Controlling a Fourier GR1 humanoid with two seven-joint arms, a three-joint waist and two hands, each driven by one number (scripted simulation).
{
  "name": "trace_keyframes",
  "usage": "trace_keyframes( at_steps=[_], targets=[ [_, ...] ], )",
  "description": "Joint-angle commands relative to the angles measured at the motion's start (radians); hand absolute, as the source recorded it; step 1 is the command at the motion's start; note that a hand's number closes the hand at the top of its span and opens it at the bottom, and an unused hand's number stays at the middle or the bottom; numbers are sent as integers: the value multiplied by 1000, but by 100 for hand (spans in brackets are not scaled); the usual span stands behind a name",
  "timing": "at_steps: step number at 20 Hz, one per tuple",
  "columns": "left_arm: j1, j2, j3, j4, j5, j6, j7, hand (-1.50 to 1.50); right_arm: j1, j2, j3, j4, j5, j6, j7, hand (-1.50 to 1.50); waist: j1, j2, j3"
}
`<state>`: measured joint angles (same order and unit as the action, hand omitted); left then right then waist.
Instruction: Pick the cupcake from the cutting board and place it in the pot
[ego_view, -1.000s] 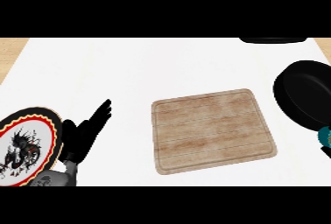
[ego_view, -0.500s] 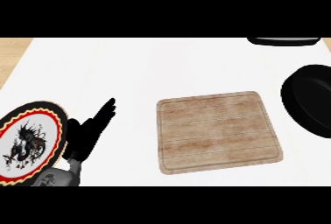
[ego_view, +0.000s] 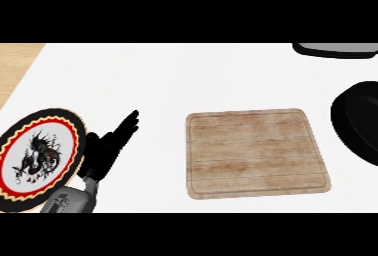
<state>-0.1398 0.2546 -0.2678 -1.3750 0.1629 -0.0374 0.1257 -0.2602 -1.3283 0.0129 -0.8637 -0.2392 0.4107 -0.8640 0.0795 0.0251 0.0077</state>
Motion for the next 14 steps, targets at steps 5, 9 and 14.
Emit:
trace_keyframes(
  at_steps=[5, 9, 14],
  targets=[
    [-4, -6, 2, 21, -7, -12, -8, 0, -161, 36, 126, 28, 195, 45, -171, 150, 9, -3, -4],
    [-15, -21, 9, 25, -13, 9, 31, 0, -243, 105, 207, 38, 344, -80, -158, 150, -13, -9, -5],
    [-24, -19, 20, 55, -20, -6, -14, 0, -320, 174, 289, 60, 568, -345, -101, 150, -24, -10, -6]
  ],
)
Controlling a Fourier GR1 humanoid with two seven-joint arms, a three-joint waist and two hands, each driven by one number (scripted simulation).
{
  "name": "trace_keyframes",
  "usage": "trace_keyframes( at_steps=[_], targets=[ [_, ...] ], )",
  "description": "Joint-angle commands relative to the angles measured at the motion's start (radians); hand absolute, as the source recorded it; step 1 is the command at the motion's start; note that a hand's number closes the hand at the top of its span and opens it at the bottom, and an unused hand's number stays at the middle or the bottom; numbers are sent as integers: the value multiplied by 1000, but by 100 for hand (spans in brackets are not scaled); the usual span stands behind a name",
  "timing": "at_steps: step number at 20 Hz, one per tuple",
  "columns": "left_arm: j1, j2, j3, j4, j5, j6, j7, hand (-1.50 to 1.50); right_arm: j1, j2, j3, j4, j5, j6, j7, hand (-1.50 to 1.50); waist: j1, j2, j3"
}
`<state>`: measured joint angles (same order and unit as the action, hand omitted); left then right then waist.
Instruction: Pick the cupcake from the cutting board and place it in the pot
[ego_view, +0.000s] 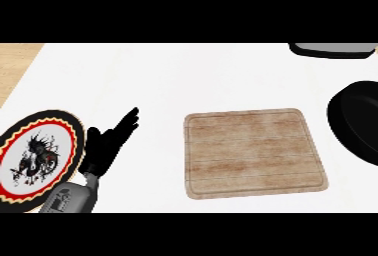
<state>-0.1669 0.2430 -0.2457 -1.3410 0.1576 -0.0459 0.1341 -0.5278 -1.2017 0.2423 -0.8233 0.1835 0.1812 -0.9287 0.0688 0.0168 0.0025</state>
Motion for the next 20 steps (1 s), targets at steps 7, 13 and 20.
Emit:
trace_keyframes(
  at_steps=[7, 13, 20],
  targets=[
    [31, -3, 9, -26, -12, 8, 5, 0, -137, 110, 238, 83, 385, 1, 177, 150, -16, -8, -3],
    [-28, -29, 41, 97, -40, 12, -43, 0, -258, 308, 260, 187, 472, 85, 267, -150, -45, -8, -3],
    [78, -7, 32, 5, -22, 2, -36, 0, -225, 378, -13, 241, 68, 280, 74, -150, -62, -18, -2]
  ],
)
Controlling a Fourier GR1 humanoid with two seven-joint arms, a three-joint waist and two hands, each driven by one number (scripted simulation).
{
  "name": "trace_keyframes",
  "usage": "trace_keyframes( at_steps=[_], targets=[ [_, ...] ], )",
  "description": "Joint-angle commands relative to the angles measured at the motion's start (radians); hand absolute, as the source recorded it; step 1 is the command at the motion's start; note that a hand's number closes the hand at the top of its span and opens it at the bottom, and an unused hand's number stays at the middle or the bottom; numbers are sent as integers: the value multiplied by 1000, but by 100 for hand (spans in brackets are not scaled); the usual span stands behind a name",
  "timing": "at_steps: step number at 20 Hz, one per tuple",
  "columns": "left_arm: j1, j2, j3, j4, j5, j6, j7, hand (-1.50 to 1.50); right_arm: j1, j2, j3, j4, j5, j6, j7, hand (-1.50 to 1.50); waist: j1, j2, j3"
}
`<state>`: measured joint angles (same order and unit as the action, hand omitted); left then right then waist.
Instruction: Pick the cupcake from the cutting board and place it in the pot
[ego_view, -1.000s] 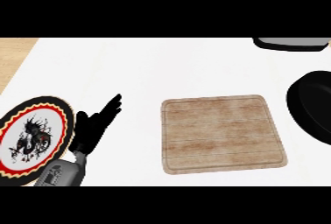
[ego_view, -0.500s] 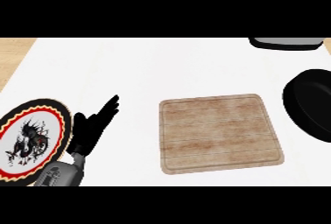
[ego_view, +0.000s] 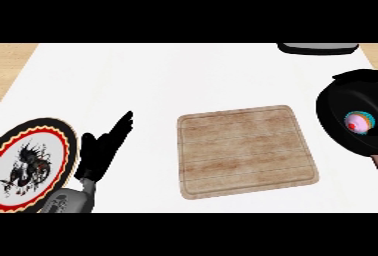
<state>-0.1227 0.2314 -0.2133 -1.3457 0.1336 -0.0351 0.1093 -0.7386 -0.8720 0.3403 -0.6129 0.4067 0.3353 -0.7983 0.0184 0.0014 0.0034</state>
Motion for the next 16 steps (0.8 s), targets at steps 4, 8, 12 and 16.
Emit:
trace_keyframes(
  at_steps=[4, 8, 12, 16],
  targets=[
    [3, 14, 13, -1, 20, -26, 27, 0, -88, 67, -248, 116, -325, 235, 59, -150, -5, 0, -3],
    [-7, -9, 9, -8, 6, 1, 31, 0, -177, 0, -373, 213, -443, 284, 201, -150, -2, 3, -3],
    [-25, -3, 17, 3, 19, -27, 43, 0, -221, -76, -452, 333, -501, 341, 231, -150, 14, 13, -1],
    [-32, 6, 26, 9, 13, -35, 27, 0, -235, -149, -502, 401, -542, 410, 247, -150, 31, 24, 1]
  ],
)
